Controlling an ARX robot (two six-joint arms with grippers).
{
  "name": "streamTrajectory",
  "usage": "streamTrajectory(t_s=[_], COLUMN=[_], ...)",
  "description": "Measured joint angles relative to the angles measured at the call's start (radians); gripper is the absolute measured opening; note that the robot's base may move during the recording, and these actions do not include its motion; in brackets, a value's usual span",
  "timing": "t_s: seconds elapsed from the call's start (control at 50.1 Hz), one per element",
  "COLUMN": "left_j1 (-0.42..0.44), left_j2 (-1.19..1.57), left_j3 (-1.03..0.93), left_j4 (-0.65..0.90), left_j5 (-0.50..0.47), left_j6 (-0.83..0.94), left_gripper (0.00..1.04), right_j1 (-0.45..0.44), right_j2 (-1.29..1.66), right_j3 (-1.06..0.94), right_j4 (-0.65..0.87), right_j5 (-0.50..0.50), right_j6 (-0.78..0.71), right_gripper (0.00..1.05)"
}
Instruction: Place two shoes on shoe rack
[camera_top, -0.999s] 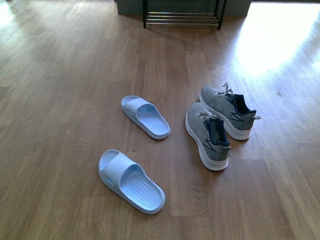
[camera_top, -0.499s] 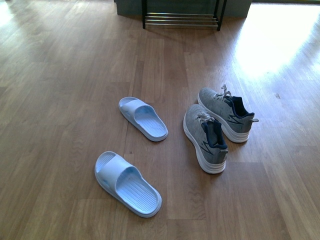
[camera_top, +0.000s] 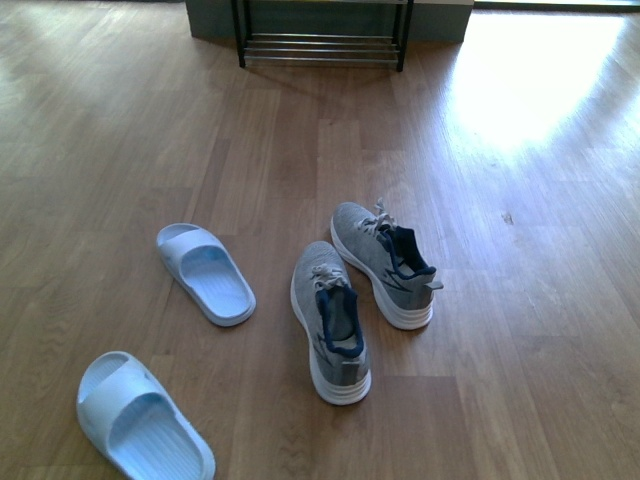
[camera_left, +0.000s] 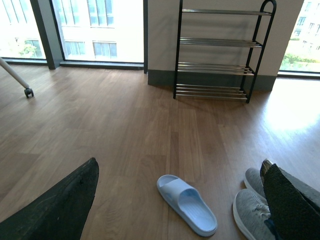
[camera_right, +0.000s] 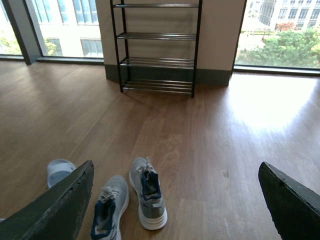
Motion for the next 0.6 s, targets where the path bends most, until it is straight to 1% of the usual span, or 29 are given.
streamTrajectory(t_s=[0.599], left_j1=[0.000], left_j2=[0.000], left_j3=[0.000], left_j4=[0.000], left_j5=[0.002], left_j6=[0.000], left_gripper=[0.95], right_j1=[0.000], right_j2=[0.000], right_j3=[0.000], right_j4=[-0.001], right_j5=[0.003], right_j6=[0.000], right_gripper=[0.95])
